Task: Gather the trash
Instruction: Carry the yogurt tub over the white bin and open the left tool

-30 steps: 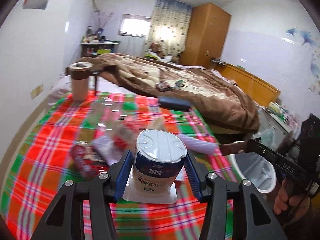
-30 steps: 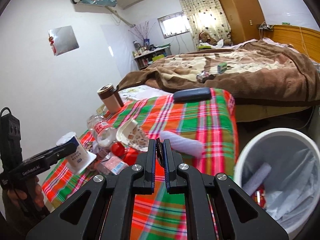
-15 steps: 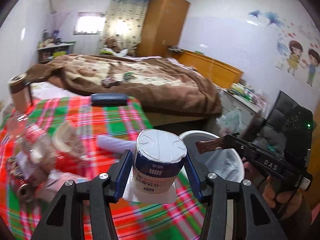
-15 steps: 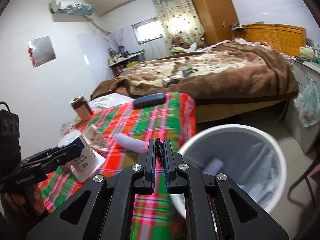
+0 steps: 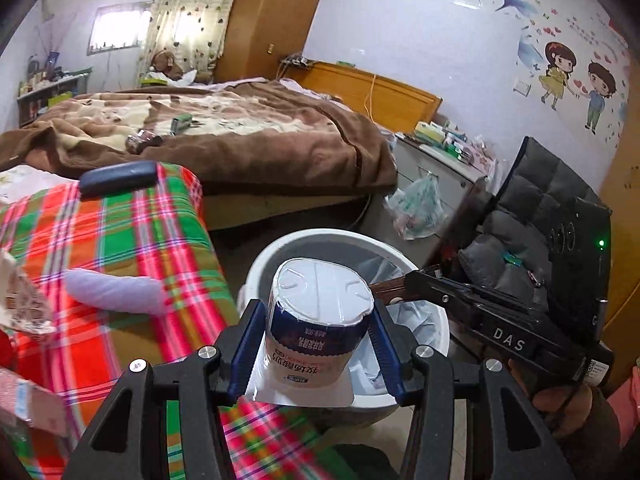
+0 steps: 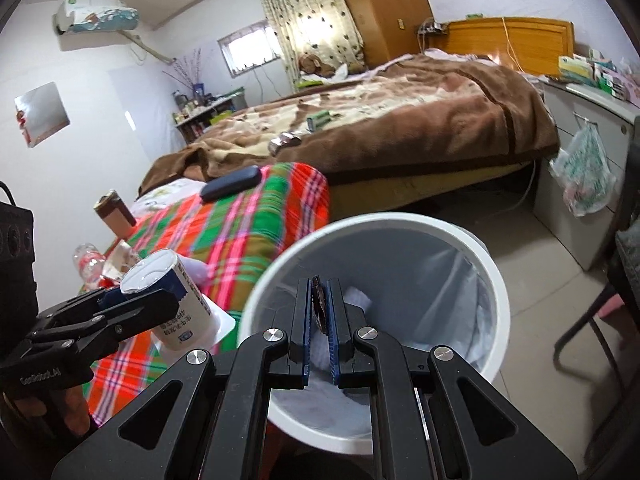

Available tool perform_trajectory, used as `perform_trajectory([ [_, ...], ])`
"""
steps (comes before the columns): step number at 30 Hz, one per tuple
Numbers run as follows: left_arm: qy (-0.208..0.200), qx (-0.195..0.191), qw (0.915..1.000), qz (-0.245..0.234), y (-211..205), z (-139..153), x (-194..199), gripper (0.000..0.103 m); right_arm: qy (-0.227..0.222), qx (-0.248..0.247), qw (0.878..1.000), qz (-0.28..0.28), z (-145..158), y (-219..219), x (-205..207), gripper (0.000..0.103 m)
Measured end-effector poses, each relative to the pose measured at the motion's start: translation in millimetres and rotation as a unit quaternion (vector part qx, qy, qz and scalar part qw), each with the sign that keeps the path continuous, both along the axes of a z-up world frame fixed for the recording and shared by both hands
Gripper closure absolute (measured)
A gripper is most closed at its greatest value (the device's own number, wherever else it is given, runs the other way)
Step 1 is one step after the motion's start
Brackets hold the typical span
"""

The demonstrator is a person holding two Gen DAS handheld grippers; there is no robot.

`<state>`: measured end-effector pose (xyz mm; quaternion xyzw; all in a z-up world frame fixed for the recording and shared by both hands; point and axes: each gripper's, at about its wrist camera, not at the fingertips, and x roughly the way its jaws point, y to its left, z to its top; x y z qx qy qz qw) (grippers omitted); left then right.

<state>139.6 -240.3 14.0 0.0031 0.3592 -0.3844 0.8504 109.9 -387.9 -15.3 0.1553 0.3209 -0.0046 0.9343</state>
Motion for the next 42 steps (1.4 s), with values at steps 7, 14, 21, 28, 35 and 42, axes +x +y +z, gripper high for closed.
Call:
perform_trajectory([
  [7,0.009,0.005,0.9997,-0.023,-30.2,-10.0,3.4,0.05,0.024,-0.011,1.0,-0.017,-13.3,-14.2,0.2,0.096],
  [14,0.014,0.009,0.9996,-0.024,-40.8,-15.9,12.4,0.05,0.042,0.011,0.999,-0.029,-22.0,-29.4,-0.4,0.094],
  [21,0.013,0.011,0.9998,-0.011,-37.5,-15.6,16.5,0.037,0.047,0.016,0.998,-0.045,-23.2,-31.6,-1.4,0.052],
  [28,0.005,0.013,0.9999,0.001,-24.7,-8.7,10.2,0.037,0.041,-0.009,0.998,-0.044,-16.2,-23.2,-4.2,0.052],
  [35,-0.008,0.014,0.9996,0.023,0.4,1.2,2.0,0.037,0.029,-0.011,0.999,-0.038,-10.2,-15.0,-7.6,0.052],
  [42,-0.016,0.014,0.9983,0.054,32.4,10.4,-3.6,0.037,0.019,-0.014,0.999,-0.023,-4.1,0.8,-9.5,0.052],
])
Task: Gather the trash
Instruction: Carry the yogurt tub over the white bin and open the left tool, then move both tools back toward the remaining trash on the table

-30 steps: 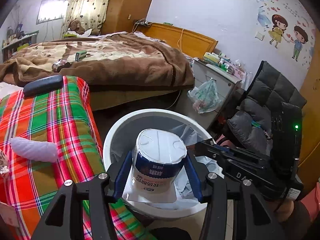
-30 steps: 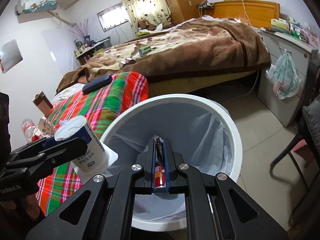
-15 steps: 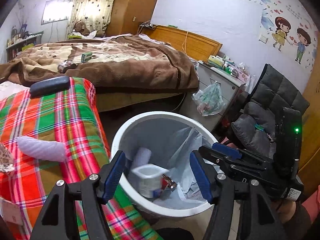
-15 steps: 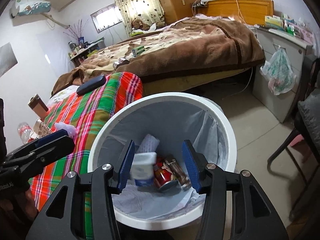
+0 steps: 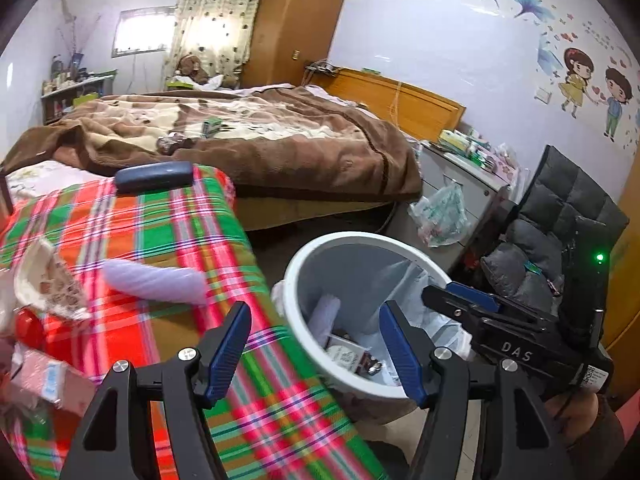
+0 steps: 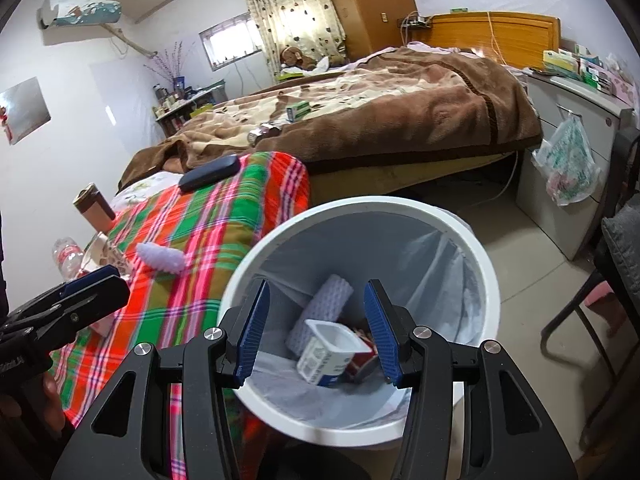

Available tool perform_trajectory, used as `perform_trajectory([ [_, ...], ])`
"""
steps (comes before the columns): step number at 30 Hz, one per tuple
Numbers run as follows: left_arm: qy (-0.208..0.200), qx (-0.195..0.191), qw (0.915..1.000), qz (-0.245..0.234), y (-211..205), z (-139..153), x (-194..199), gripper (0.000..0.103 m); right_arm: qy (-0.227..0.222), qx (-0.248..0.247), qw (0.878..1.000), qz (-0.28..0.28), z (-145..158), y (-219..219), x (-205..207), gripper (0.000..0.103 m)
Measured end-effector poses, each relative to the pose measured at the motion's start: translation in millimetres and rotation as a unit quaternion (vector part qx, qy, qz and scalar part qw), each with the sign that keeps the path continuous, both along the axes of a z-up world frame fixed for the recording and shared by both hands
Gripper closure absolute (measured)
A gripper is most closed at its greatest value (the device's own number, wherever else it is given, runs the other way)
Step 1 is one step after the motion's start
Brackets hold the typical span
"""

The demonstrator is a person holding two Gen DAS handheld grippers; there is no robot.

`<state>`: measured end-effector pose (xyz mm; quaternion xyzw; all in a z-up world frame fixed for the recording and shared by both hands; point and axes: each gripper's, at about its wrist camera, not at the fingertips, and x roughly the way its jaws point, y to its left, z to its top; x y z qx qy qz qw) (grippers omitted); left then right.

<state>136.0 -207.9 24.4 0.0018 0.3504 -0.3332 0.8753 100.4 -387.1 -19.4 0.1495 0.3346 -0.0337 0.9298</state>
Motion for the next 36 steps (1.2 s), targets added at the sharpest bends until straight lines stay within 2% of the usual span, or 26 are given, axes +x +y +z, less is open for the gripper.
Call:
perform_trajectory([
  [5,-0.009,-0.008,0.9997,0.022,29.2,5.1,-8.1,0.037,-0.01,0.002,1.0,0.013,4.5,14.3,-1.3,0.052],
  [8,-0.023,-0.002,0.9987,0.045,49.8,5.8,-14.8,0.037,-0.014,0.004,1.0,0.027,6.0,27.6,0.0,0.052],
  [16,-0.027,-0.008,0.993,0.115,120.4,4.8,-19.3,0.037,-0.024,0.011,0.996,0.08,7.4,69.2,9.3,0.052],
  [24,-0.027,0.002,0.9802,0.196,195.3,-0.4,-20.3,0.037,-0.02,0.005,0.99,0.141,3.8,112.8,19.0,0.052],
  [29,-0.013,0.007,0.9709,0.239,239.2,-11.2,-18.2,0.037,-0.02,0.003,0.984,0.178,4.8,137.6,22.3,0.052],
  [36,0.007,0.004,0.9607,0.278,281.1,-28.2,-14.3,0.037,-0.009,-0.009,0.975,0.223,0.2,176.2,38.1,0.052],
])
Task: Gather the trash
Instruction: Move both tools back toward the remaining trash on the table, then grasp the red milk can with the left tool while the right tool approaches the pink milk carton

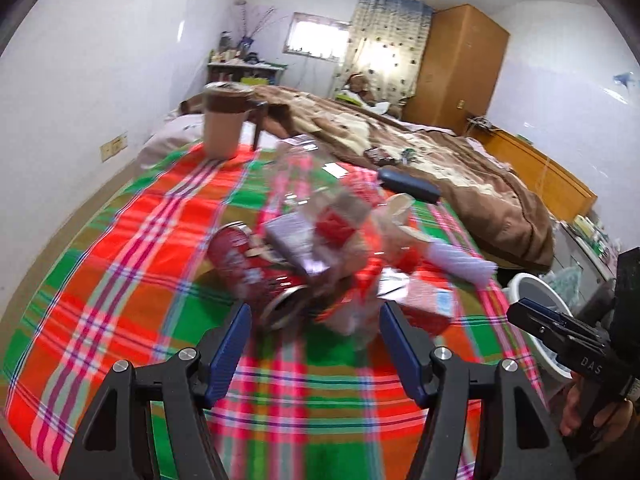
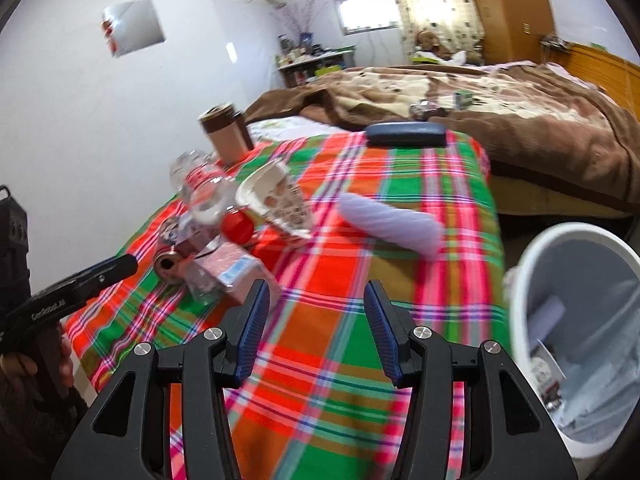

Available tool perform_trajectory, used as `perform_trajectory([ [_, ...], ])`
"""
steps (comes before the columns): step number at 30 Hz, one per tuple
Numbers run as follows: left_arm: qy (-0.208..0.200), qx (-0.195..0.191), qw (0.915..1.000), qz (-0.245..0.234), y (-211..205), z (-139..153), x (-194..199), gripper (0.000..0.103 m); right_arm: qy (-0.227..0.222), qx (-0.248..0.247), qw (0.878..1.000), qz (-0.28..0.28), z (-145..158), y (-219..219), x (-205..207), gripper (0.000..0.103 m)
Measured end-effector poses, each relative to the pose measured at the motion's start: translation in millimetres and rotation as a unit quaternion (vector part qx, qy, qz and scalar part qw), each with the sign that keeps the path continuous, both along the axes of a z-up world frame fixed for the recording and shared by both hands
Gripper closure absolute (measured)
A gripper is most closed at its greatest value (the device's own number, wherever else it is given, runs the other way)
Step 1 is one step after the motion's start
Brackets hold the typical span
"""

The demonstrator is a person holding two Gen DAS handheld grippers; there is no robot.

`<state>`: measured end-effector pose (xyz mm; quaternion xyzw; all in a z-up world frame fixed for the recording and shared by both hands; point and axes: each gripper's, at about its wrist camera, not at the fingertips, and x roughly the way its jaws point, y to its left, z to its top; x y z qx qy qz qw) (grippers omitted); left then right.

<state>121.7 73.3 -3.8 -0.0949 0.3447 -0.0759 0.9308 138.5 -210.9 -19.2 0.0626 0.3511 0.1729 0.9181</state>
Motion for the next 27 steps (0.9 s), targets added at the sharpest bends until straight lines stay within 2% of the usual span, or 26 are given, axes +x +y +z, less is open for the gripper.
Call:
perform_trajectory([
  [5,0.018,-0.008,0.9997,0.014,18.9,-7.8,11.6,0.037,0.002,-0.024,0.999,0.037,-2.1,27.8,10.6,0.052],
  [8,0.023,-0.012,0.9996,0.011,23.9,-10.5,19.6,0.036,-0.003,-0.034,0.998,0.057,-0.3,42.4,16.0,0.048],
  [14,0.039,-0.045,0.9979,0.023,38.6,-13.9,46.4,0.035,0.004,-0.06,0.994,0.091,-4.1,64.4,27.2,0.047],
  [22,0.06,-0.04,0.997,0.03,41.0,-20.9,75.5,0.035,0.001,-0.079,0.99,0.115,-7.0,78.2,26.3,0.047],
  [27,0.069,-0.036,0.9967,0.024,36.4,-27.3,87.6,0.035,0.002,-0.097,0.989,0.11,-8.6,81.1,21.5,0.047],
])
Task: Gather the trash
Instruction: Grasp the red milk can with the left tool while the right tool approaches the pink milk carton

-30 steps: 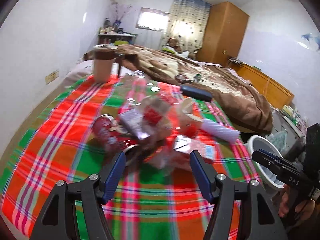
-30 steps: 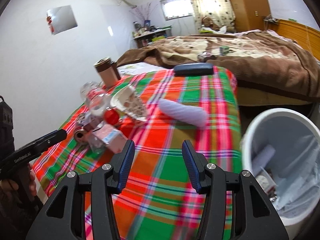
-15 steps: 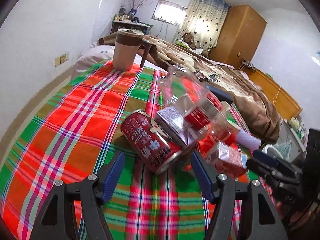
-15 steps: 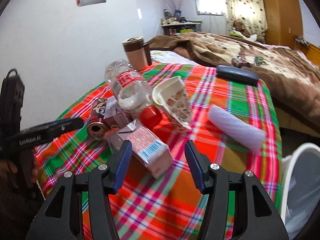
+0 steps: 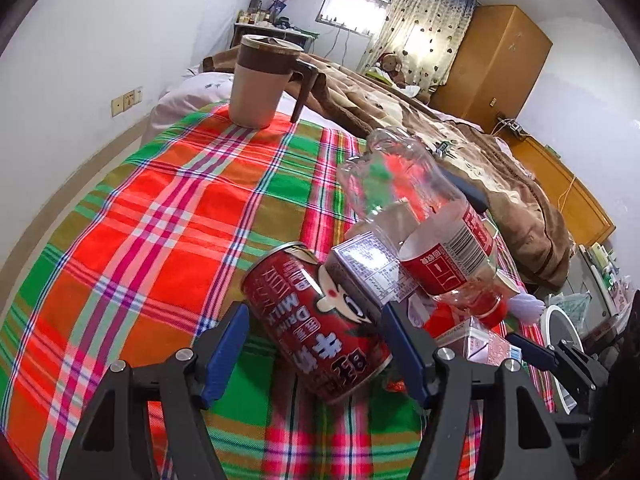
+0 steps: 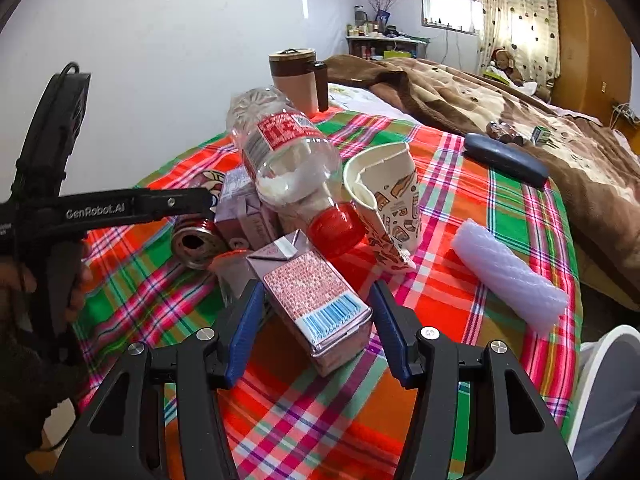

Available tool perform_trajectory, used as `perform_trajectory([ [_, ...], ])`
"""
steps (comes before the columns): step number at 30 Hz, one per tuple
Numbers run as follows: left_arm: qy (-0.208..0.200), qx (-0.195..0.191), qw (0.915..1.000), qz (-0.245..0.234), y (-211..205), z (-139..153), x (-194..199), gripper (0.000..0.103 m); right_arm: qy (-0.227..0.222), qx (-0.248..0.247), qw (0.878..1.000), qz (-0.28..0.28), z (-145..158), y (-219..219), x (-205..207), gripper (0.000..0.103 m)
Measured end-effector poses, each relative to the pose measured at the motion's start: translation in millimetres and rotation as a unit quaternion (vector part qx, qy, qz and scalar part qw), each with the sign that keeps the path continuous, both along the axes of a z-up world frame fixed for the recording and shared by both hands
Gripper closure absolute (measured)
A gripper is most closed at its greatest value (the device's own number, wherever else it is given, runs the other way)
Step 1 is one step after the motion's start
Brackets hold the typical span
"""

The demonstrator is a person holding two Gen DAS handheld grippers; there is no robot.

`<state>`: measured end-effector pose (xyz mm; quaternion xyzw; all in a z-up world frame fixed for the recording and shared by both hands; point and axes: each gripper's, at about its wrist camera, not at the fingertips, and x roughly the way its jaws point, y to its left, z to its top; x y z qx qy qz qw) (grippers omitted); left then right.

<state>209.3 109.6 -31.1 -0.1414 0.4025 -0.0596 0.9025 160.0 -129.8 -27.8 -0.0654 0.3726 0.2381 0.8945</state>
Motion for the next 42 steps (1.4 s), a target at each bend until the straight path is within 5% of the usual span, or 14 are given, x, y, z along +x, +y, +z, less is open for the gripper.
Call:
perform_trajectory([
  [9,0.014,0.006,0.9997,0.02,-0.2,-6.9,11.1,0.034,0.007,0.012,1.0,-0.014,-1.6,-6.2,-6.4,0.065],
  [26,0.038,0.009,0.9983,0.042,0.3,-22.8,24.3,0.035,0.012,0.036,0.998,-0.05,-4.4,-14.7,-6.1,0.065],
  [29,0.032,0.001,0.9988,0.036,0.8,-21.3,22.9,0.044,0.013,0.04,0.998,-0.053,-5.0,-16.6,-6.1,0.065],
  [42,0.028,-0.004,0.9991,0.033,1.9,-14.4,-3.3,0.047,0.014,0.059,0.996,-0.064,-6.1,-22.7,-8.3,0.066],
])
